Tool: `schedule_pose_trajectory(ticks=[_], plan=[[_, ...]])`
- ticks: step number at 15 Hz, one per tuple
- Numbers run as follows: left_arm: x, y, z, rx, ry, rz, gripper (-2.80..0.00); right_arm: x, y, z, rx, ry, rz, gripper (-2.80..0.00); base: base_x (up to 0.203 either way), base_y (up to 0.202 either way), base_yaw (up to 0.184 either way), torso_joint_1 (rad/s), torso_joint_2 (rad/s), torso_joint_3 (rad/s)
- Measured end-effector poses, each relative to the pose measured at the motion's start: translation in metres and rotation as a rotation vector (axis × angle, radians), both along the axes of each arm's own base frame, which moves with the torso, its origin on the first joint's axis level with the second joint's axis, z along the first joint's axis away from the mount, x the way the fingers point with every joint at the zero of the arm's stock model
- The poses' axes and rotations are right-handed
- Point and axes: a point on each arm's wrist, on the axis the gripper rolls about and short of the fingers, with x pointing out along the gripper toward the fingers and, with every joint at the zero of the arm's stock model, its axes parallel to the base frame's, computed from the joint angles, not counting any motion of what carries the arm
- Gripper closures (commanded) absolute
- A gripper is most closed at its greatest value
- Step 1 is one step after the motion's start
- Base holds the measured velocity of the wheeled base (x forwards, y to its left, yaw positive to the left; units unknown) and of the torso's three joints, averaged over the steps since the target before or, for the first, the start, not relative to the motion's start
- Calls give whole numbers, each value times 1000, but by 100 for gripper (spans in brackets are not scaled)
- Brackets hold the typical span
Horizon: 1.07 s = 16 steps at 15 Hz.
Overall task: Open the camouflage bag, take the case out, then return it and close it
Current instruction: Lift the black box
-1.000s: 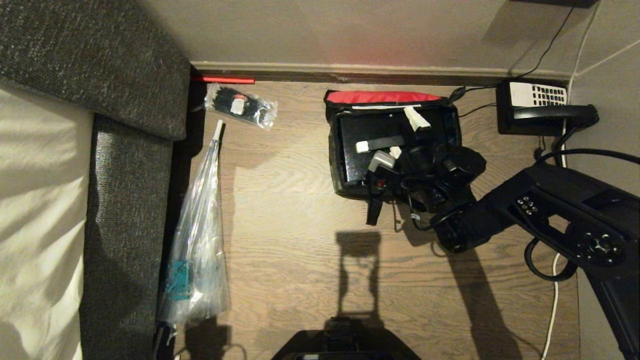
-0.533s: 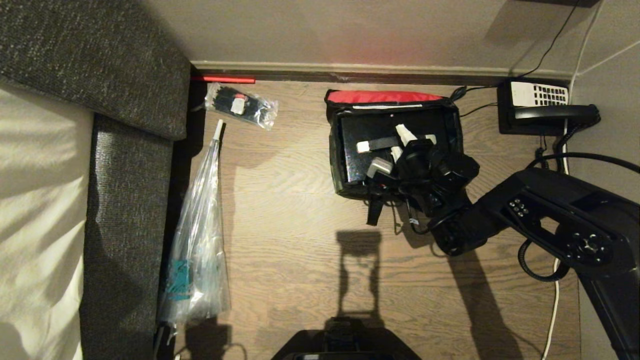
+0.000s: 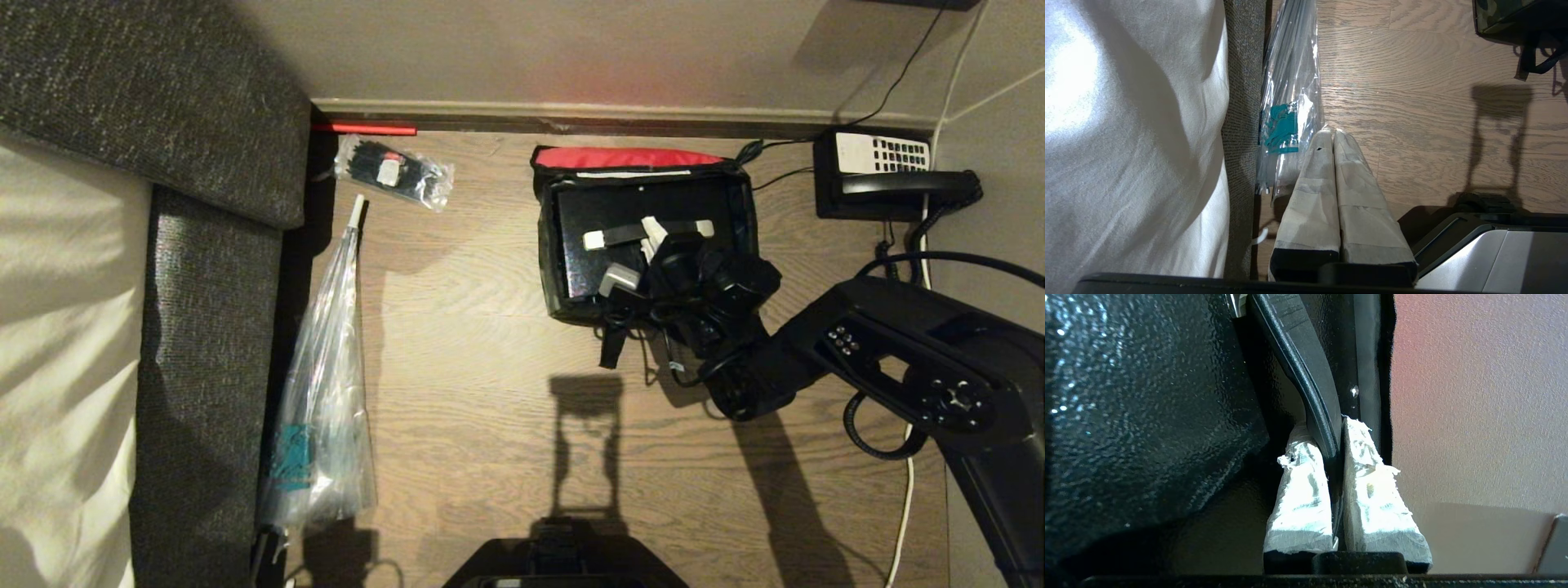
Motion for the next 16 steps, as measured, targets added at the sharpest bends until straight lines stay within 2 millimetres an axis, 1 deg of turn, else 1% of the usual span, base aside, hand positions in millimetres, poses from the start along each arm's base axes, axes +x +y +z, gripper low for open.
schedule_pose_trajectory(ticks=[3,5,10,13,16], plan=[[0,0,0,0,0,0,0,-7,0,8,-30,-5,-6,0,0,0,0,0,0,0],[0,0,0,0,0,0,0,-16,0,14,-59,-3,-14,0,0,0,0,0,0,0],[0,0,0,0,0,0,0,-33,11,32,-48,-28,7,0,0,0,0,0,0,0],[0,0,0,0,0,0,0,-40,18,40,-41,-43,31,0,0,0,0,0,0,0],[0,0,0,0,0,0,0,-44,19,48,-39,-65,34,0,0,0,0,0,0,0]])
